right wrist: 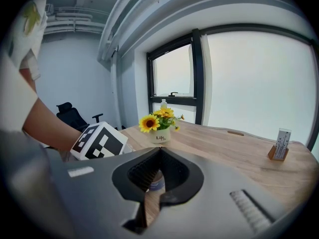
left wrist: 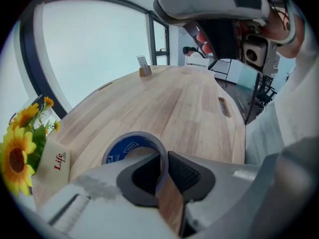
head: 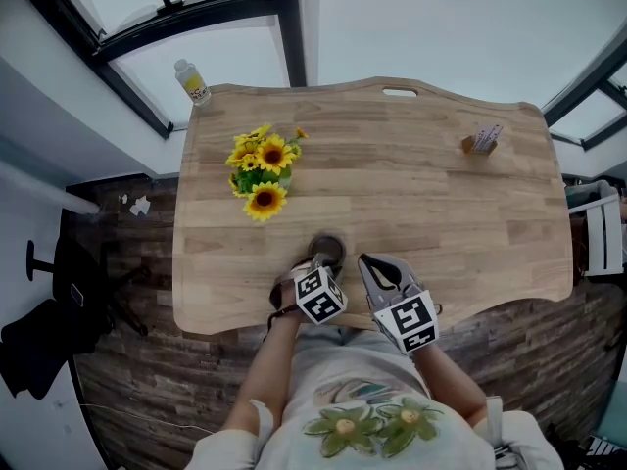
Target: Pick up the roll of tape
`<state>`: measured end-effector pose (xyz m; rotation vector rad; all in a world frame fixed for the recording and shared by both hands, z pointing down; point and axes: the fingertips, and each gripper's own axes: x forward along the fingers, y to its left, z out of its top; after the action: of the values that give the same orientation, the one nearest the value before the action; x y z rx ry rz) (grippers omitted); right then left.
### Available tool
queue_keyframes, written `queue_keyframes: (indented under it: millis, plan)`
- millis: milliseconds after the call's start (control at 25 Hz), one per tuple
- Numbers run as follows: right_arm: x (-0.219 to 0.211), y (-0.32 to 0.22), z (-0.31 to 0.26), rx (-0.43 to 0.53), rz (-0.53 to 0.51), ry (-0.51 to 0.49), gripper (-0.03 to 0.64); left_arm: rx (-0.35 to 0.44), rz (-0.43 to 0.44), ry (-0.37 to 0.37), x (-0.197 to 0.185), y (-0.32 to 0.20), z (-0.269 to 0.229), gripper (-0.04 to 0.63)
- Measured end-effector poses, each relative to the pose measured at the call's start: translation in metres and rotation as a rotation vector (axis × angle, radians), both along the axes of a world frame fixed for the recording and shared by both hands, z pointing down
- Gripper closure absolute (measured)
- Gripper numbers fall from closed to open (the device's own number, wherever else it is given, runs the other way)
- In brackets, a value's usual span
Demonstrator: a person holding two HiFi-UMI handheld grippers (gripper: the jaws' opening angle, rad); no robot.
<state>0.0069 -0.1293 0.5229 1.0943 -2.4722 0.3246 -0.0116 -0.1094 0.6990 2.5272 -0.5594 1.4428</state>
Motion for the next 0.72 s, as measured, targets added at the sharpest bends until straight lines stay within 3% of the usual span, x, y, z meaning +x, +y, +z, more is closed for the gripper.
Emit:
queue_keyframes:
  millis: [720]
  plan:
    - [0.002, -0.003, 0.002, -0.001, -0.01, 0.005, 0.617, -0.074, -0.12, 0.137, -0.002, -0.004, -0.017, 0.541]
